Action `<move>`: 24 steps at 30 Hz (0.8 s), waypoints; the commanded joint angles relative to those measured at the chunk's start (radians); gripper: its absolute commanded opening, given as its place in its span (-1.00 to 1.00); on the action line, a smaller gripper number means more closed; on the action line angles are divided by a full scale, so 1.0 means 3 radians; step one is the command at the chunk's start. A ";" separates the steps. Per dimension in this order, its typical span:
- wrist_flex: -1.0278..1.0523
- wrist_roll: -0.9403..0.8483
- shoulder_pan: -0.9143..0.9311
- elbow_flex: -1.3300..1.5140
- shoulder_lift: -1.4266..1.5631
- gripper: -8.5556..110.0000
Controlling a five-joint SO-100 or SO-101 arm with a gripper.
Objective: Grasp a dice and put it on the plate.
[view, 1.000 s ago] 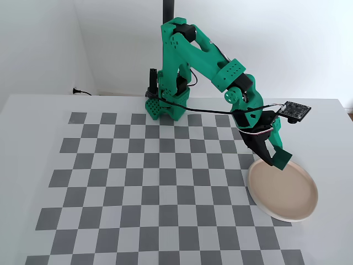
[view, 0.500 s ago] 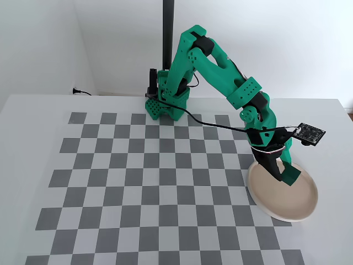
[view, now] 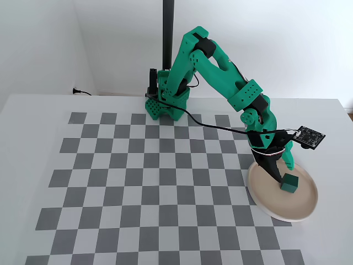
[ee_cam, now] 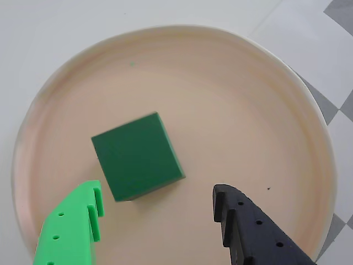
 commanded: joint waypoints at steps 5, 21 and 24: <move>0.0220 -0.0010 0.0107 -0.0348 0.0511 -0.59; 0.1462 0.0138 0.0660 -0.0102 0.2153 -0.87; 0.1432 0.0138 0.0808 0.0240 0.2582 -0.92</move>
